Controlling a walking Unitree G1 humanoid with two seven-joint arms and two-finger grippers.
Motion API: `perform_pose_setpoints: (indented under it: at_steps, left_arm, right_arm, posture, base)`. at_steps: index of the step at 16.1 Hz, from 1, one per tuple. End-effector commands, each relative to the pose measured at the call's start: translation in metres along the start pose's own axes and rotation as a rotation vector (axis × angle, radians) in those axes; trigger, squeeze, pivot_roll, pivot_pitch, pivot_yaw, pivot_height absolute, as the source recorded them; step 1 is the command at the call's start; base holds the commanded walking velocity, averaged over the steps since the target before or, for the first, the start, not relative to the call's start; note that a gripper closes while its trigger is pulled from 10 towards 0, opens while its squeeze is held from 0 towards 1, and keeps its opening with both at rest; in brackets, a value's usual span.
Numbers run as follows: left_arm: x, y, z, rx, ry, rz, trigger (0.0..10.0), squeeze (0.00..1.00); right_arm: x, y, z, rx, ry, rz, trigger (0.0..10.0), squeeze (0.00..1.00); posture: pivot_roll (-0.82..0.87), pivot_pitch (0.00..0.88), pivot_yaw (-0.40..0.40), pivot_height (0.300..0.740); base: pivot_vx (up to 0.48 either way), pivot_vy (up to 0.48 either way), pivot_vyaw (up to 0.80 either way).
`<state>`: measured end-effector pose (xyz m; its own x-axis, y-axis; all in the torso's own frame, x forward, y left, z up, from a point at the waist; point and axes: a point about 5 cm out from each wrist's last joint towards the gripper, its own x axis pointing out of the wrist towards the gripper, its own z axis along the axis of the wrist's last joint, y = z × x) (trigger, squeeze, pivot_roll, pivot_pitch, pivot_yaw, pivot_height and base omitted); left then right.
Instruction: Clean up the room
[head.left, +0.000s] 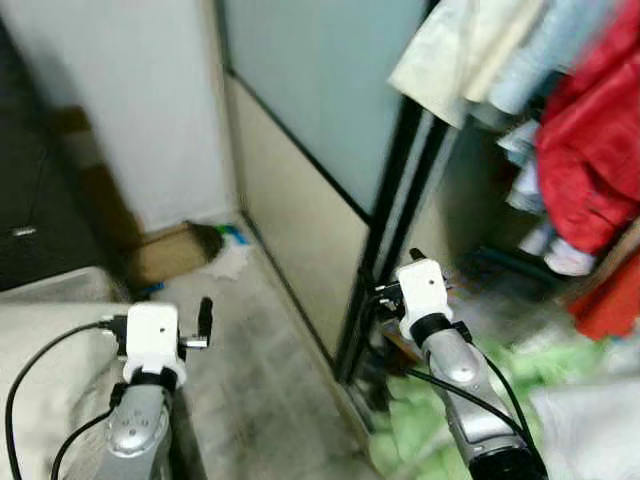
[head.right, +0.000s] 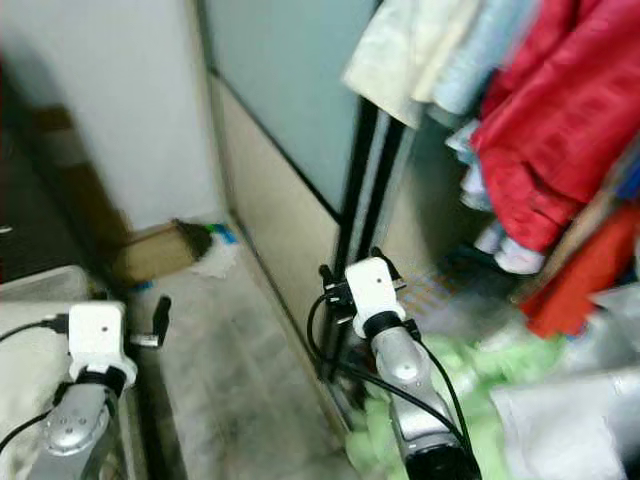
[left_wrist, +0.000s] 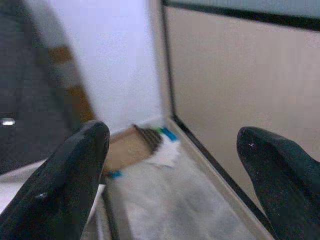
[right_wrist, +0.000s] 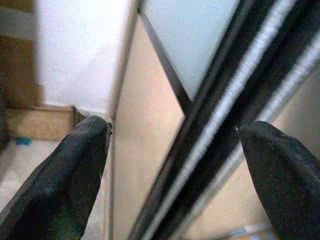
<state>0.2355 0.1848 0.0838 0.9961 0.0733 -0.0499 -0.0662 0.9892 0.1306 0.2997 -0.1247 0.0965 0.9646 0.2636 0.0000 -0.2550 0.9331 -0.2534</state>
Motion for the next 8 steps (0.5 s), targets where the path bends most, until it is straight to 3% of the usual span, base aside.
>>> perform_pose_setpoints:
  at_steps: [1, 3, 6, 8]
  left_arm:
    - [-0.003, -0.007, -0.001, -0.020, 0.005, -0.035, 10.0, 0.00]
    - [-0.005, -0.011, -0.001, -0.039, 0.009, -0.061, 10.0, 0.00]
    - [-0.005, -0.017, -0.002, -0.031, 0.020, -0.132, 10.0, 0.00]
    - [-0.002, -0.020, 0.000, -0.021, 0.014, -0.171, 10.0, 0.00]
  right_arm:
    - [-0.002, -0.007, -0.002, -0.006, 0.005, -0.019, 10.0, 0.00]
    - [-0.004, -0.012, -0.003, 0.035, -0.004, -0.074, 10.0, 0.00]
    - [-0.015, -0.025, -0.016, -0.009, 0.064, -0.229, 10.0, 0.00]
    - [-0.024, -0.026, -0.021, 0.061, 0.054, -0.221, 10.0, 0.00]
  posture:
    - [0.06, 0.000, -0.069, 0.740]
    - [0.06, 0.000, -0.035, 0.740]
    - [0.02, 0.000, 0.023, 0.740]
    - [-0.01, 0.000, 0.049, 0.740]
  base:
    - [0.000, 0.000, 0.63]
    - [0.000, 0.000, 0.00]
    - [0.000, 0.000, 0.00]
    - [0.000, 0.000, 0.00]
